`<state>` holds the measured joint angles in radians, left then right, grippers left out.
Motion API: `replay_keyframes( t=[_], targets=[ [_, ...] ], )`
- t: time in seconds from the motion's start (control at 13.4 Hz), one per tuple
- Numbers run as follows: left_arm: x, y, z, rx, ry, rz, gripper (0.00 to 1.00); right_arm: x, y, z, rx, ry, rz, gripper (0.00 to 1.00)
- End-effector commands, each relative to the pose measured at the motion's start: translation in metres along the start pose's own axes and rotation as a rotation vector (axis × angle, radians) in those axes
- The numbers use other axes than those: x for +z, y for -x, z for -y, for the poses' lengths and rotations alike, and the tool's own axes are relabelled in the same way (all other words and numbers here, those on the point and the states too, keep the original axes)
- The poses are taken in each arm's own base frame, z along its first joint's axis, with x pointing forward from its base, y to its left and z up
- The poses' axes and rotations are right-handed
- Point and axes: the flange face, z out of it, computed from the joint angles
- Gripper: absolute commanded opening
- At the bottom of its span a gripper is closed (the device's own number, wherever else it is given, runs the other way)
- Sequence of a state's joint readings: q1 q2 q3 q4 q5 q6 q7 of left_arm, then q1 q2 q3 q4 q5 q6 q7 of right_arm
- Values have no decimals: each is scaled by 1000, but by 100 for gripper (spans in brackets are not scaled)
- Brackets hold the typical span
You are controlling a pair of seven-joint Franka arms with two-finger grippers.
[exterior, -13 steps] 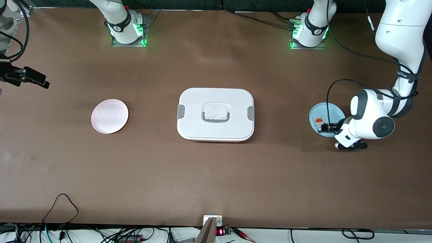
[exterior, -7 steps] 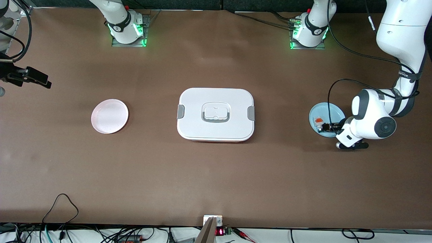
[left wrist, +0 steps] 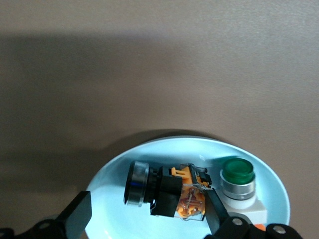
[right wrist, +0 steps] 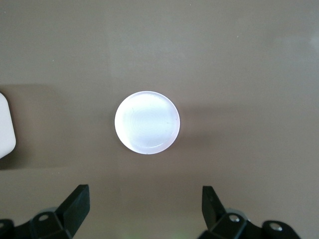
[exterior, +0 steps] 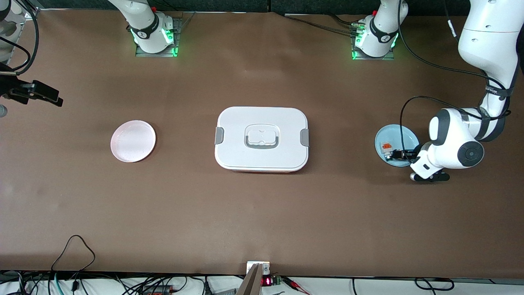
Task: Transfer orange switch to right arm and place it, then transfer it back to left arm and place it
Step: 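Close the left gripper on the orange-and-black switch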
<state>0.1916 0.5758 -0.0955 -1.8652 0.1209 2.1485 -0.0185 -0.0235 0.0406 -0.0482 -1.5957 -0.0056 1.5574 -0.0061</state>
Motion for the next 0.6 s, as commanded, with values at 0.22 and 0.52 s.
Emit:
replay_keyframes(
  t=[0.22, 0.52],
  targets=[
    [-1, 0, 11, 23, -12, -8, 100, -5, 3, 1, -12, -1, 7, 100],
    [-8, 0, -6, 12, -17, 11, 100, -4, 3, -1, -9, -1, 10, 100]
  ],
)
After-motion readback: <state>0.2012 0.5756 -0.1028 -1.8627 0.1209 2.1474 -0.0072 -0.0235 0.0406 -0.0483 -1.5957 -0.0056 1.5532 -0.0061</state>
